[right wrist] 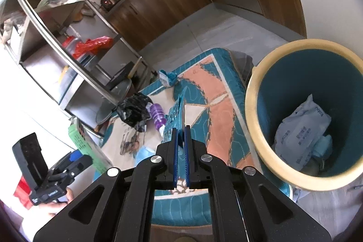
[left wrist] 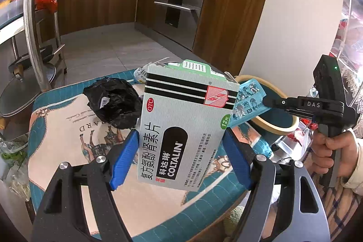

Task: Collect trash
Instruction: 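Carry the Coltalin box and blister pack over the teal bin with both tools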

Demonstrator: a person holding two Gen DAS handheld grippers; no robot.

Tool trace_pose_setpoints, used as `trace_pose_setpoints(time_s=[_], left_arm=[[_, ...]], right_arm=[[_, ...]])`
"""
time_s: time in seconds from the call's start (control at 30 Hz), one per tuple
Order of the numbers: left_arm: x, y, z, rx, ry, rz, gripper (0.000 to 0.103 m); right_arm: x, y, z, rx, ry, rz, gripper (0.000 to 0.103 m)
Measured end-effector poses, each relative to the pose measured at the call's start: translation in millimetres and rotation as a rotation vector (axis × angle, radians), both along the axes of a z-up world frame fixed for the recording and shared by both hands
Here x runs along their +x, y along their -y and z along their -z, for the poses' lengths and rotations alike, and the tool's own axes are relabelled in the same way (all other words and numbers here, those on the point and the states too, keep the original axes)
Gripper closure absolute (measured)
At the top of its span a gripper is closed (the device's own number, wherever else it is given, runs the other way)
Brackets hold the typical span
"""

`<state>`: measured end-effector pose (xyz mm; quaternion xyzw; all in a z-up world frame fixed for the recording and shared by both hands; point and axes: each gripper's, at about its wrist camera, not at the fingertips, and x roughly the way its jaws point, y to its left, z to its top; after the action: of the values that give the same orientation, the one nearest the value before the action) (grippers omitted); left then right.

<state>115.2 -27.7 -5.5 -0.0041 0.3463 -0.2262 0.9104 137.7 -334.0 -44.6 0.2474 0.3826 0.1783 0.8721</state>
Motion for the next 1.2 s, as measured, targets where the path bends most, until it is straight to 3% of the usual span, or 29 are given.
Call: trace_pose_setpoints(time_s=[0.23, 0.33, 0.8, 1.2], left_arm=[[-19.1, 8.7, -5.3, -0.030, 0.032, 0.001, 0.029], [-25.9, 10.2, -9.6, -0.078, 0.046, 0.011, 0.029], [-21.7, 27.0, -21.0, -0.139, 0.065, 0.024, 0.029], [-2.7, 114.7, -41.0, -0.184, 0.094, 0.155, 0.029]], right_arm=[[-11.6, 8.4, -6.6, 0.007, 0.021, 0.010, 0.097], [-16.1, 14.2, -10.4, 0.012, 0.031, 0.018, 0.097], [-36.8, 51.7, -15.7, 0.021, 0.051, 0.088, 0.097], [-50.6, 87.1, -19.0, 0.035, 0.068, 0.193, 0.097]])
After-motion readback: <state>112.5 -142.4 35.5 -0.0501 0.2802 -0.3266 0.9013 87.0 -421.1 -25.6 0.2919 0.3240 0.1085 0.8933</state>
